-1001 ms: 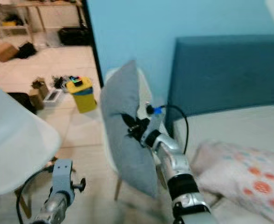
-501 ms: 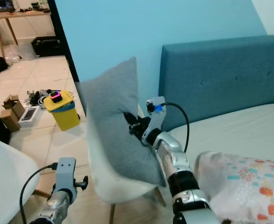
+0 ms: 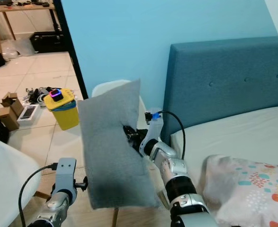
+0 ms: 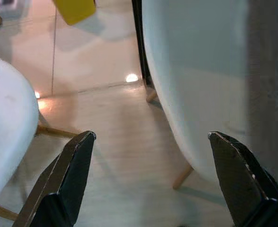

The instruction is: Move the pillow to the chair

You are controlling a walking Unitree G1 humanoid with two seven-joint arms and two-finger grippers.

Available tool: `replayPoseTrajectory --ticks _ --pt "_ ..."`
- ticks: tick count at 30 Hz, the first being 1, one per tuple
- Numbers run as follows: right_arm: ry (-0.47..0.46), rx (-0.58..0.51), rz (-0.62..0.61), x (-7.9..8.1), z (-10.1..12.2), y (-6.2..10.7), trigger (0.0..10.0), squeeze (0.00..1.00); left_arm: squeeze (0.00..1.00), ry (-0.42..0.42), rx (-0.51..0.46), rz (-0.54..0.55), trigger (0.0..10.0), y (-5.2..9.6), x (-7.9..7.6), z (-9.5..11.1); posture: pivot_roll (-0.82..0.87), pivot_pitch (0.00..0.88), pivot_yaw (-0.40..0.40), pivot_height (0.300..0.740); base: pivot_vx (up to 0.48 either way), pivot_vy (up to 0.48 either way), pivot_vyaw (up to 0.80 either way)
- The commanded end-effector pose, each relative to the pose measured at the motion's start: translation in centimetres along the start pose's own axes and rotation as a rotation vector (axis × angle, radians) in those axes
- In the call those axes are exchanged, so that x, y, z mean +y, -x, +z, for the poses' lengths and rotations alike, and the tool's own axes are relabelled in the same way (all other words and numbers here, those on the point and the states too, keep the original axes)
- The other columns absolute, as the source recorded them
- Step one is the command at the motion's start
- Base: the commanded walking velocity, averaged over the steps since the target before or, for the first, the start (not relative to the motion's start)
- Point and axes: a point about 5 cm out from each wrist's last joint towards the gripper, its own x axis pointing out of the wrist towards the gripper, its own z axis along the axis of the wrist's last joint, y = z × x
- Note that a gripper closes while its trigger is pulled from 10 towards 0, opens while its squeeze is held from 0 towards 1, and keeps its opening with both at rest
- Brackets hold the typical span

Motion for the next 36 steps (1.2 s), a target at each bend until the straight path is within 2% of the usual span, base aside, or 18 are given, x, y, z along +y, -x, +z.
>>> replayPoseTrajectory --ticks 1,4,10,12,13,14,16,20,22,25,26,28,30,31,32,33,34,36 --pt "0.003 -0.045 0.025 0.5 1.3 -0.3 10.0 0.0 0.0 -0.018 -0.056 0.001 10.0 -0.5 0.4 1.4 -0.22 0.029 0.01 0.67 0.0 0.0 0.0" --pt "-0.051 -0.046 0.034 0.7 1.1 -0.4 10.0 0.0 0.0 -0.02 -0.091 -0.004 10.0 -0.7 0.3 2.4 -0.22 0.029 0.01 0.655 0.0 0.0 0.0" --pt "-0.059 -0.028 0.062 1.0 0.8 -0.6 10.0 0.0 0.0 -0.014 -0.115 -0.007 10.0 -0.9 0.1 3.1 -0.22 0.029 0.01 0.64 0.0 0.0 0.0" --pt "-0.024 0.006 0.123 2.1 0.2 -0.8 10.0 0.0 0.0 -0.01 -0.144 -0.01 10.0 -1.1 -0.1 3.9 -0.22 0.032 0.012 0.63 0.0 0.0 0.0" --pt "-0.024 0.006 0.123 2.1 0.2 -0.8 10.0 0.0 0.0 -0.01 -0.144 -0.01 10.0 -1.1 -0.1 3.9 -0.22 0.032 0.012 0.63 0.0 0.0 0.0" --pt "-0.002 0.025 0.189 3.2 -0.1 -1.1 10.0 0.0 0.0 0.001 -0.176 -0.009 10.0 -1.2 -0.2 4.7 -0.22 0.032 0.012 0.62 0.0 0.0 0.0" --pt "0.0 0.025 0.212 3.6 0.0 -1.2 10.0 0.0 0.0 0.004 -0.185 -0.007 10.0 -1.3 -0.2 5.0 -0.21 0.034 0.009 0.615 0.0 0.0 0.0" --pt "-0.031 -0.028 0.305 5.0 1.2 -1.7 10.0 0.0 0.0 0.015 -0.23 0.0 10.0 -1.4 -0.1 6.1 -0.2 0.036 0.007 0.595 0.0 0.0 0.0" --pt "-0.073 -0.076 0.324 5.3 2.3 -2.1 10.0 0.0 0.0 0.018 -0.265 0.008 10.0 -1.5 0.0 7.0 -0.2 0.039 0.005 0.585 0.0 0.0 0.0" --pt "-0.09 -0.097 0.314 5.1 2.8 -2.3 10.0 0.0 0.0 0.014 -0.285 0.016 10.0 -1.5 0.1 7.4 -0.19 0.04 0.003 0.58 0.0 0.0 0.0" --pt "-0.099 -0.106 0.287 4.7 3.0 -2.5 10.0 0.0 0.0 0.012 -0.302 0.022 10.0 -1.5 0.1 7.9 -0.19 0.04 0.003 0.575 0.0 0.0 0.0" --pt "-0.115 -0.092 0.11 2.4 2.6 -2.8 10.0 0.0 0.0 -0.013 -0.349 0.039 10.0 -1.5 0.2 9.0 -0.17 0.046 0.0 0.565 0.0 0.0 0.0" --pt "-0.122 -0.078 0.021 1.3 2.2 -2.7 10.0 0.0 0.0 -0.024 -0.369 0.045 10.0 -1.5 0.3 9.4 -0.17 0.046 0.0 0.555 0.0 0.0 0.0" --pt "-0.115 -0.04 -0.084 0.0 1.4 -2.2 10.0 0.0 0.0 -0.035 -0.392 0.055 10.0 -1.4 0.4 9.9 -0.16 0.048 -0.003 0.55 0.0 0.0 0.0" --pt "-0.115 -0.04 -0.084 0.0 1.4 -2.2 10.0 0.0 0.0 -0.035 -0.392 0.055 10.0 -1.4 0.4 9.9 -0.16 0.048 -0.003 0.55 0.0 0.0 0.0" --pt "-0.112 -0.011 -0.163 -1.0 0.8 -1.8 10.0 0.0 0.0 -0.043 -0.412 0.064 10.0 -1.3 0.4 10.4 -0.16 0.048 -0.004 0.545 0.0 0.0 0.0" --pt "-0.112 -0.011 -0.163 -1.0 0.8 -1.8 10.0 0.0 0.0 -0.043 -0.412 0.064 10.0 -1.3 0.4 10.4 -0.16 0.048 -0.004 0.545 0.0 0.0 0.0" --pt "-0.121 0.059 -0.401 -3.6 -0.7 -0.2 10.0 0.0 0.0 -0.055 -0.463 0.09 10.0 -1.2 0.8 11.5 -0.14 0.048 -0.014 0.535 0.0 0.0 0.0"
